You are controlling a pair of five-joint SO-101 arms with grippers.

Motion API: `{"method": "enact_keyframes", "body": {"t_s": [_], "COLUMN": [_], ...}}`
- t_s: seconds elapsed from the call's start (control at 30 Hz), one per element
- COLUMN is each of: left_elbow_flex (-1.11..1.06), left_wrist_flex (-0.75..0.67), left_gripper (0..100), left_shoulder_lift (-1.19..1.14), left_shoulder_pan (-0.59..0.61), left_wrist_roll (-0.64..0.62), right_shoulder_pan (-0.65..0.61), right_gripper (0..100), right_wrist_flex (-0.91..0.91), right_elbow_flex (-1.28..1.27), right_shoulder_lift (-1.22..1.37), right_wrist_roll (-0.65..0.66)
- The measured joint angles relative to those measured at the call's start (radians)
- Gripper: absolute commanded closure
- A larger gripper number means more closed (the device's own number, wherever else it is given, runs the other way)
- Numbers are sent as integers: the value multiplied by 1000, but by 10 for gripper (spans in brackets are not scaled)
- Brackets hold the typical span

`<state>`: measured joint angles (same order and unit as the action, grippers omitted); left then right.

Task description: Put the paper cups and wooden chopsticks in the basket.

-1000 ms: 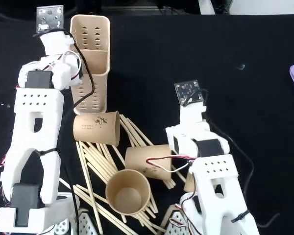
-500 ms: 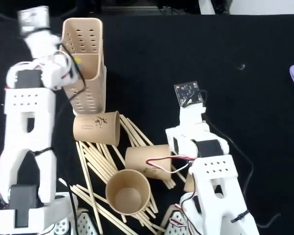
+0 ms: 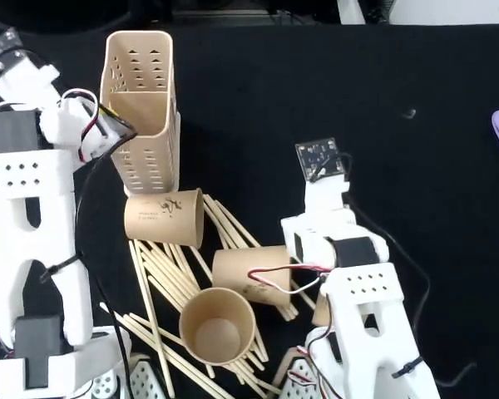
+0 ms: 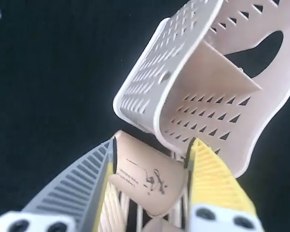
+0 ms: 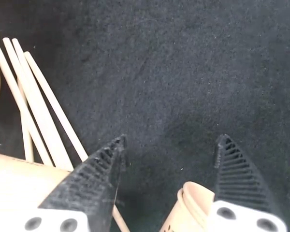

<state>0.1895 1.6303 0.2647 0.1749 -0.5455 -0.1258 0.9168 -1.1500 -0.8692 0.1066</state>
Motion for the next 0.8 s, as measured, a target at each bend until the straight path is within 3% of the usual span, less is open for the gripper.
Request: {"method": "enact_keyframes", "body": {"t_s": [0.47,0.6,0.67,0.8], "left_elbow_flex": [-305,-339,-344,-368], "left_wrist_flex": [-325,-413,-466,-577], "left_gripper": [753,898,982,965], "left_shoulder_lift": [6,15,12,9], "left_shoulder_pan": [-91,-89,-89,-97], "left_wrist_roll": [-120,-115,-64,124], "right_shoulder_pan": [0,0,0,0], "right_gripper": [709,709,709,709], "right_wrist_flex": [0,0,0,0], "right_elbow_flex": [0,0,0,0], "right_shoulder_lift": [0,0,0,0], "right_wrist_roll": [0,0,0,0]}}
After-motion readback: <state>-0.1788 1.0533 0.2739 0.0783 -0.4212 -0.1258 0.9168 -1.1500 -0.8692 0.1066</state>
